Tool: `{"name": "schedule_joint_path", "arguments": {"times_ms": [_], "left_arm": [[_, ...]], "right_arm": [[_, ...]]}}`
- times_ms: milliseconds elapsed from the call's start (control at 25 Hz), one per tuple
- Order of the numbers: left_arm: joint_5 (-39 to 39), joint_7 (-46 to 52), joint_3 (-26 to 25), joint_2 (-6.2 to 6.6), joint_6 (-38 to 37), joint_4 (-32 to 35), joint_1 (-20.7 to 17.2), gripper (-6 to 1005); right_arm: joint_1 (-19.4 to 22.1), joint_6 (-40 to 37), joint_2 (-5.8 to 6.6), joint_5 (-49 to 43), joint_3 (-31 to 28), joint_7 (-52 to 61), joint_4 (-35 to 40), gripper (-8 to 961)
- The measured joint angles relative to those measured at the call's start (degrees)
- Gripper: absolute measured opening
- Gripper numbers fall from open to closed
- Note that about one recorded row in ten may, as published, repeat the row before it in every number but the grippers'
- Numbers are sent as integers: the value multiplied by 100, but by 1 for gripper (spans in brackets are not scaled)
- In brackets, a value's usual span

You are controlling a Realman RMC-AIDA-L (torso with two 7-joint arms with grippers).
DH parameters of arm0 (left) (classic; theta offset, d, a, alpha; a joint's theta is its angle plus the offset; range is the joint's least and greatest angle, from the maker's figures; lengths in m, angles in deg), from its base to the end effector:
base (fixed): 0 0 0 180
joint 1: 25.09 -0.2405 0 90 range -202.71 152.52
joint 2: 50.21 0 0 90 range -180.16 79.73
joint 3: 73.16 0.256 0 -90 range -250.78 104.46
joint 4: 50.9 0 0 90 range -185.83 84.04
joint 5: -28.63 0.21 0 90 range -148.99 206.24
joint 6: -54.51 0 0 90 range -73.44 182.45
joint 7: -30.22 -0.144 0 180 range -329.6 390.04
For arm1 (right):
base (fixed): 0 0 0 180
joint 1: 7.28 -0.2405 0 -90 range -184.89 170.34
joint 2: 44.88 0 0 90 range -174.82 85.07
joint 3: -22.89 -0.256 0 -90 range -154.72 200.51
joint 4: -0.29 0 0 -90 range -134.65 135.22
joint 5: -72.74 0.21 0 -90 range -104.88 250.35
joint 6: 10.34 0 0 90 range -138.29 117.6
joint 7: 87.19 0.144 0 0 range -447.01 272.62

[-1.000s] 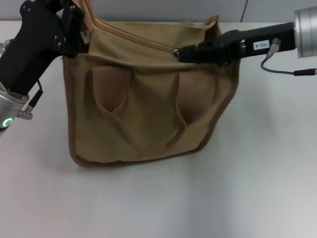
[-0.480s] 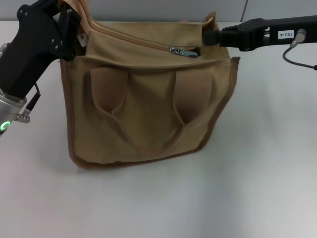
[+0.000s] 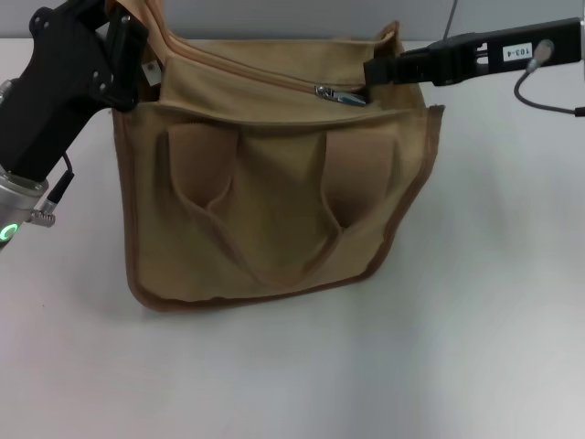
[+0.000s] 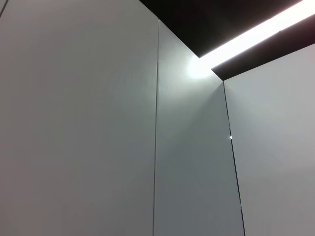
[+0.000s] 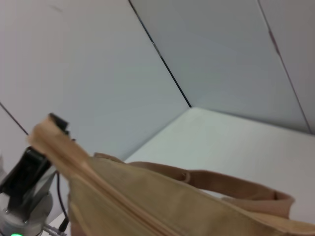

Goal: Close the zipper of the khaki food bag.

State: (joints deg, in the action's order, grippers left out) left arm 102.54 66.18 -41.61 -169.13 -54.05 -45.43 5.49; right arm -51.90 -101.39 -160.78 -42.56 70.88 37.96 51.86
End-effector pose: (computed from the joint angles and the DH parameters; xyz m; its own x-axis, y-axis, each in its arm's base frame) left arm -0.2326 0.2997 0.0191 0.3068 -0.3337 0.8914 0.4650 -0.7646 -0.4463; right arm 0.1471 0.3972 0.0391 0.6759 -0.6179 -0.4016 -0.6544 -0.7539 0.0585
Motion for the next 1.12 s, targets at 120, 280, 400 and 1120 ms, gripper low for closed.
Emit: {"name": "schedule_joint_path", "arguments": {"times_ms": [120,280,400,1120], "left_arm": [[-1,1,0,0,-2,5,5,32],[7,9,0,0,-19,18,10,32],[10,11,0,0,-24,20,14,32],[18,16,0,-9,-69,12,58,33]], "right_arm": [[-233,4,170,-63,-1,428,-334,113],[-540,-28,363,-176,24,897,-759,168],[-640,-62,396,-270,35,1107,-832,254],[-859,-154,253,-466,43,1376,-945,280]]}}
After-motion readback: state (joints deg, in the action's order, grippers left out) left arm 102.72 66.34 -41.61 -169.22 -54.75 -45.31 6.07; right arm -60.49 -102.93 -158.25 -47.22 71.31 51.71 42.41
